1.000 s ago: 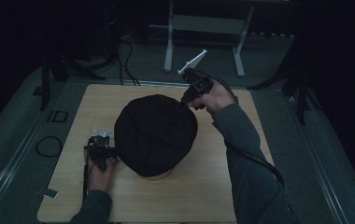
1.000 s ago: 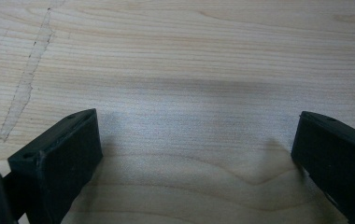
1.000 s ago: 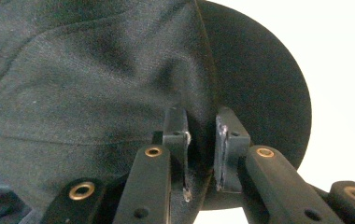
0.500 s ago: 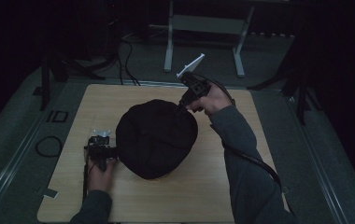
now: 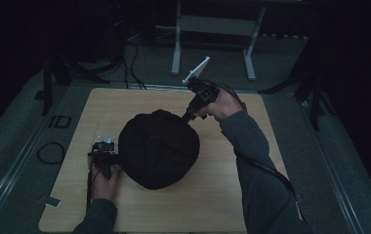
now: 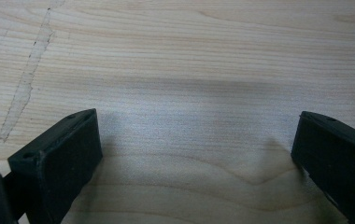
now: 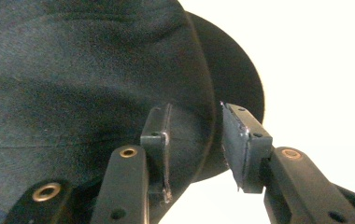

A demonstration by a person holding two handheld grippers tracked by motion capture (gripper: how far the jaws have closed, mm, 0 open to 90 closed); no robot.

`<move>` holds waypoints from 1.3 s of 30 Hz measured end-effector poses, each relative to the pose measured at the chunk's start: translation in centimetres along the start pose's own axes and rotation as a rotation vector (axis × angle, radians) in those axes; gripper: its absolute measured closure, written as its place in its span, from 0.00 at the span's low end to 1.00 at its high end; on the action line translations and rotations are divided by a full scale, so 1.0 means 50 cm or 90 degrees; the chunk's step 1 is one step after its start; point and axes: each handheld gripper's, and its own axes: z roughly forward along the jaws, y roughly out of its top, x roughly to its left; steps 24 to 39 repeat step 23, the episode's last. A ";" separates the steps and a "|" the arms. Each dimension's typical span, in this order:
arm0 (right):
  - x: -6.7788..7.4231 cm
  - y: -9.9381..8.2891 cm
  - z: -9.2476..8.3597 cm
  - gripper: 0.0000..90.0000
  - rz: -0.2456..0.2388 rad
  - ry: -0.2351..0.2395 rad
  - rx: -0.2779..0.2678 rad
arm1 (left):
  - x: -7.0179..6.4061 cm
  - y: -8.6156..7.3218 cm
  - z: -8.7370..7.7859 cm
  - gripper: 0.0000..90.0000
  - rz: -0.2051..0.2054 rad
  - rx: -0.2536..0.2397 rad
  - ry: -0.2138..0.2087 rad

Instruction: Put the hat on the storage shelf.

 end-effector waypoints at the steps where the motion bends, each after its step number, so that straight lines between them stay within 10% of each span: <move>1: 0.000 -0.001 -0.002 0.68 0.001 -0.002 -0.001 | 0.000 0.000 0.000 0.01 0.000 0.000 0.000; 23: -0.090 -0.084 0.016 0.54 0.040 -0.051 0.027 | 0.000 0.000 0.000 0.01 0.000 0.000 0.000; 39: -0.090 -0.084 0.016 0.54 0.040 -0.051 0.027 | 0.000 0.000 0.000 0.01 0.000 0.000 0.000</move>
